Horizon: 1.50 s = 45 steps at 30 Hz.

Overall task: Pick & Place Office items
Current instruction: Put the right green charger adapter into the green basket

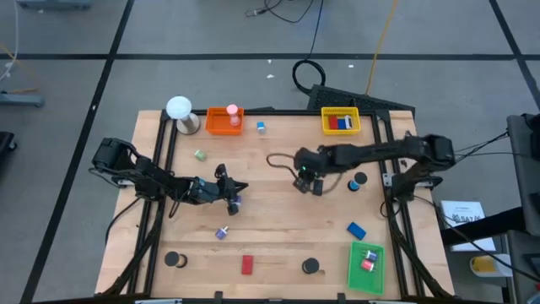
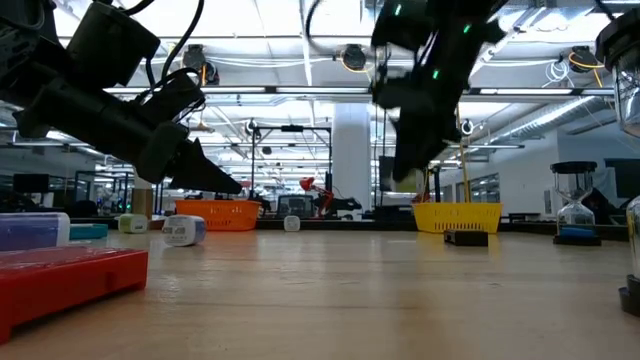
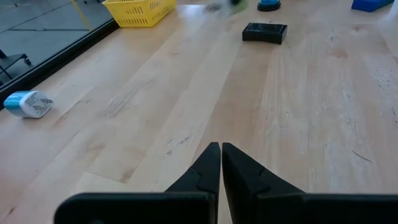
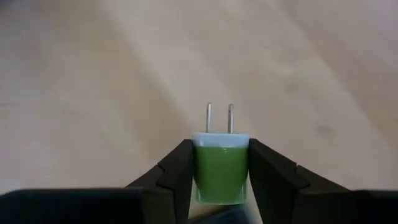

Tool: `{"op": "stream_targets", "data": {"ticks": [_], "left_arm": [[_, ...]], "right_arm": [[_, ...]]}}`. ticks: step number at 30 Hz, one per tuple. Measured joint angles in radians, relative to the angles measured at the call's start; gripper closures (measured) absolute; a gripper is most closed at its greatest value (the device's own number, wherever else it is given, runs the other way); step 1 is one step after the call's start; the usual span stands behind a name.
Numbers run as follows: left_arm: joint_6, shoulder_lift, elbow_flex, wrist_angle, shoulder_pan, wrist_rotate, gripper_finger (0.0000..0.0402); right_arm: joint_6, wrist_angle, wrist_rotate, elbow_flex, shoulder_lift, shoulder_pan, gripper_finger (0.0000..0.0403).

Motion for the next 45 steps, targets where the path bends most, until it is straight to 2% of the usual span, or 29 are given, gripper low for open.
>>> {"op": "stream_targets", "data": {"ticks": [7,14,24,33,38,45], "left_arm": [[-0.006,0.0,0.0,-0.003,0.0,0.0,0.038],[-0.012,0.0,0.0,-0.004,0.0,0.0,0.038],[-0.012,0.0,0.0,-0.005,0.0,0.0,0.038],[-0.012,0.0,0.0,-0.008,0.0,0.0,0.038],[-0.012,0.0,0.0,-0.009,0.0,0.0,0.038],[-0.013,0.0,0.0,-0.011,0.0,0.0,0.038]], "right_arm": [[0.069,-0.075,0.013,0.0,-0.14,0.214,0.0274],[0.215,-0.185,0.045,0.0,-0.195,0.405,0.0276],[0.57,-0.288,-0.016,0.0,-0.195,0.685,0.0277],[0.997,-0.293,-0.013,0.0,-0.195,0.981,0.0277],[1.101,-0.336,-0.021,0.0,-0.17,1.049,0.0277],[1.164,-0.348,-0.067,-0.012,-0.15,1.063,0.0277]]}}
